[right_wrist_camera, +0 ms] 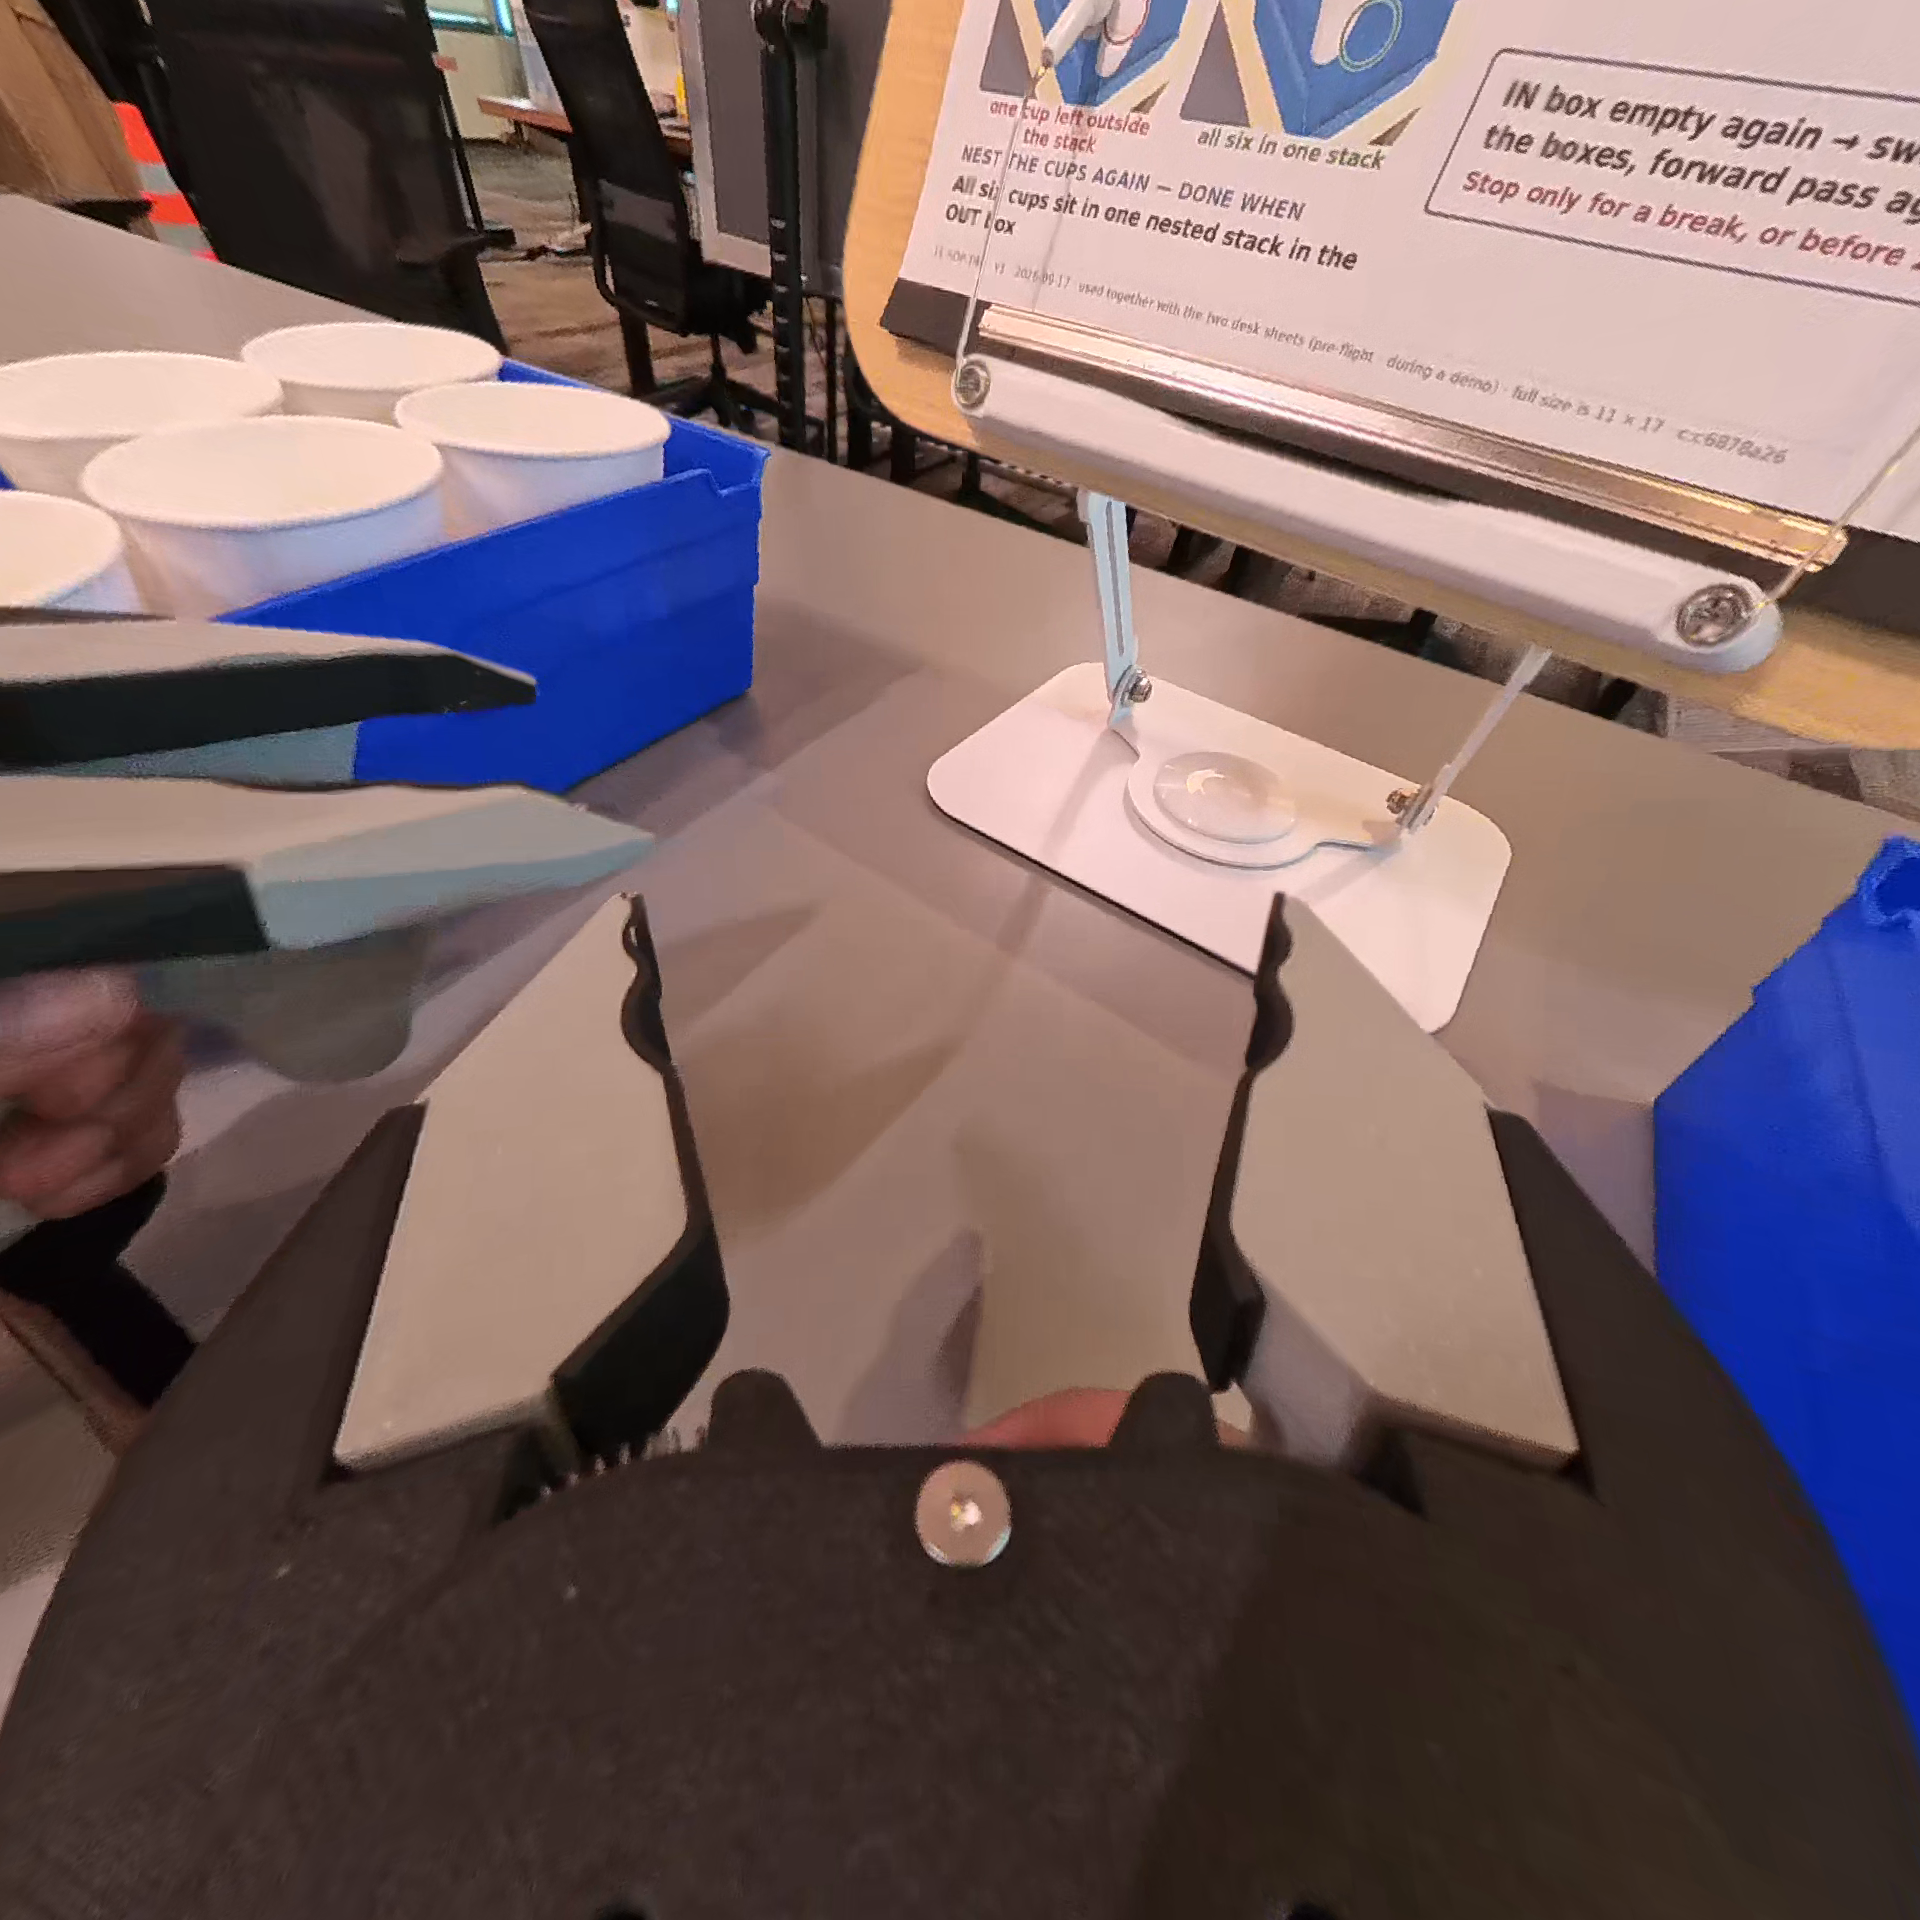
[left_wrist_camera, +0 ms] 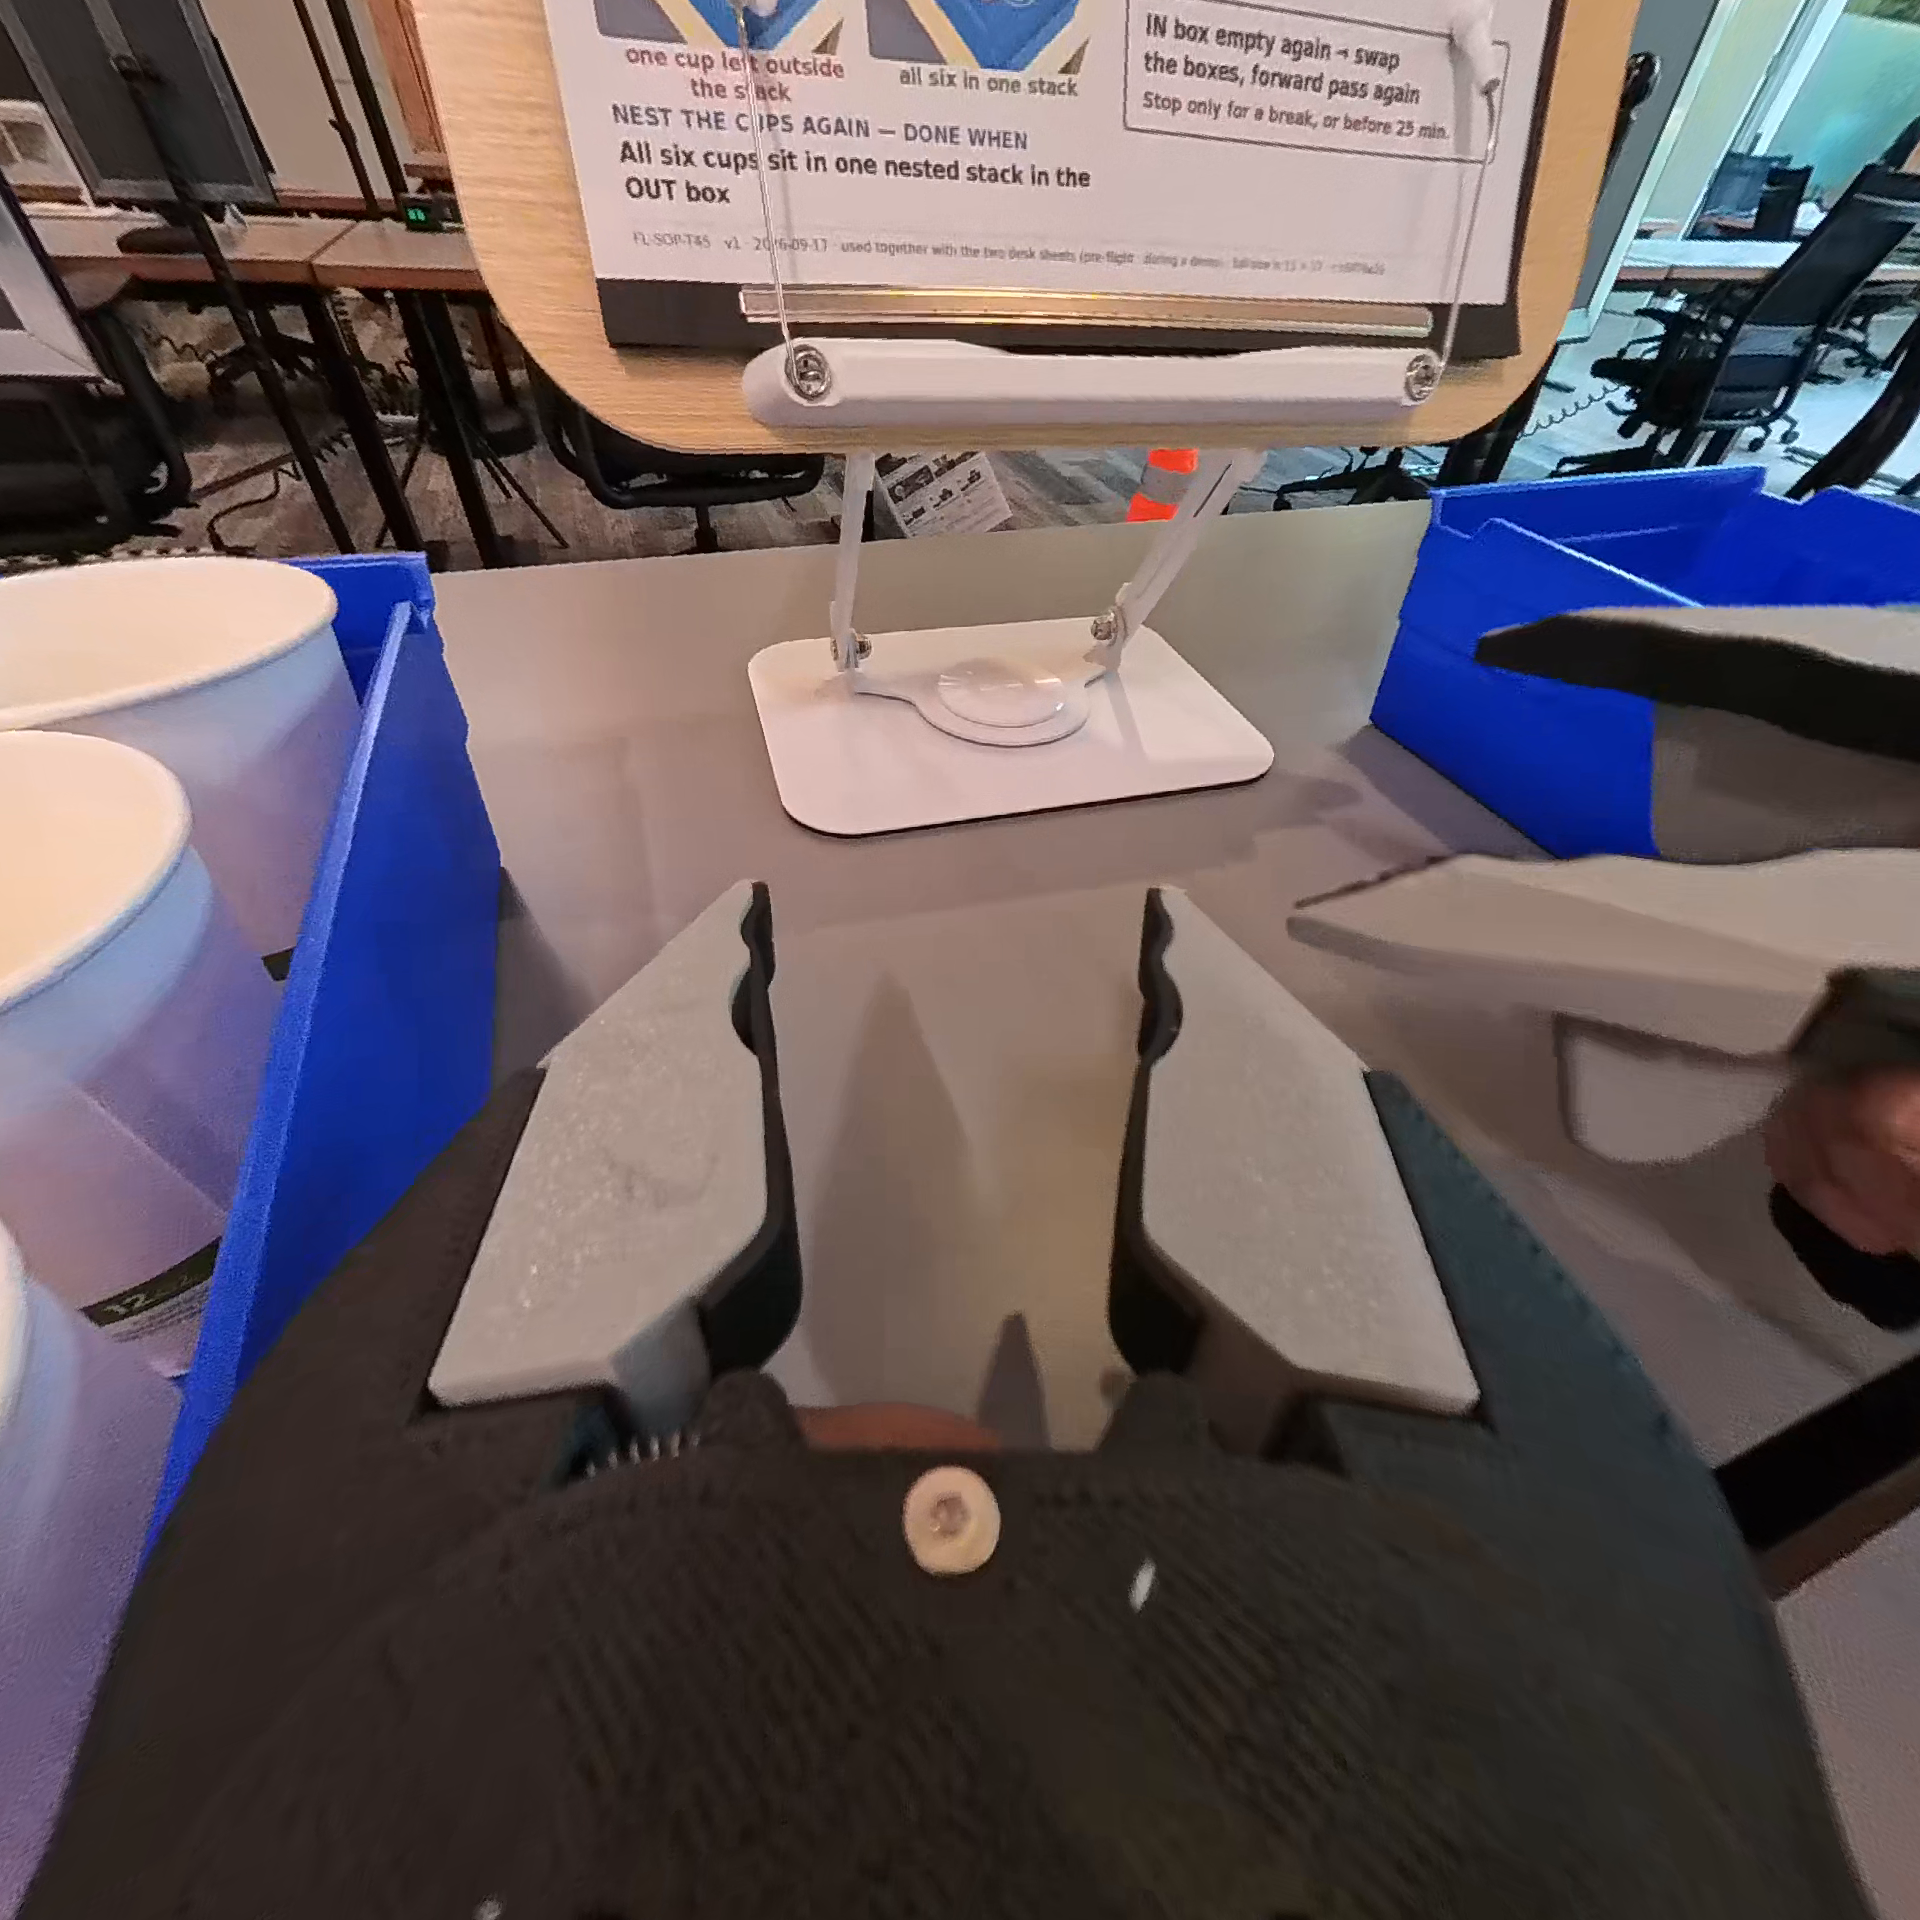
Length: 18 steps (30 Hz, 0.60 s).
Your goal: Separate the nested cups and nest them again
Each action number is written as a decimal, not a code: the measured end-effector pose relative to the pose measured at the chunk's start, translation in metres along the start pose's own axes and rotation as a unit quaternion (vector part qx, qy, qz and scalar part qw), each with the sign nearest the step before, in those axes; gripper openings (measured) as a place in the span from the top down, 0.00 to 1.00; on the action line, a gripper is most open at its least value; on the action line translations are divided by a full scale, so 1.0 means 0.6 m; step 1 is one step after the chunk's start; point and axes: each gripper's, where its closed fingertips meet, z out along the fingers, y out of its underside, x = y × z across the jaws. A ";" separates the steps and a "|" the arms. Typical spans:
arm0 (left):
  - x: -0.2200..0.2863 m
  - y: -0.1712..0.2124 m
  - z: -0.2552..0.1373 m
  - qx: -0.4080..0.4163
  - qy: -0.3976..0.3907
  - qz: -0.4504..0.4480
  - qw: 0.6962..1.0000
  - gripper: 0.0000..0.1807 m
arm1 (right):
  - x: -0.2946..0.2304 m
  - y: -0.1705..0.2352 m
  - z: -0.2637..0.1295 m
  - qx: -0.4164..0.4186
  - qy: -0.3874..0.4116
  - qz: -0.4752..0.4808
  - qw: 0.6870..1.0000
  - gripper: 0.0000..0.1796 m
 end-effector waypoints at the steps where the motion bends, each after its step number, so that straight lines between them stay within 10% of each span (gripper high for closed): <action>1: 0.000 0.003 0.002 -0.004 -0.001 0.001 1.000 0.62 | 0.005 0.000 0.008 -0.003 0.002 0.000 1.000 0.37; 18: 0.003 -0.026 -0.015 0.041 -0.038 0.061 0.997 0.61 | 0.022 0.017 0.014 0.004 0.020 -0.035 0.999 0.39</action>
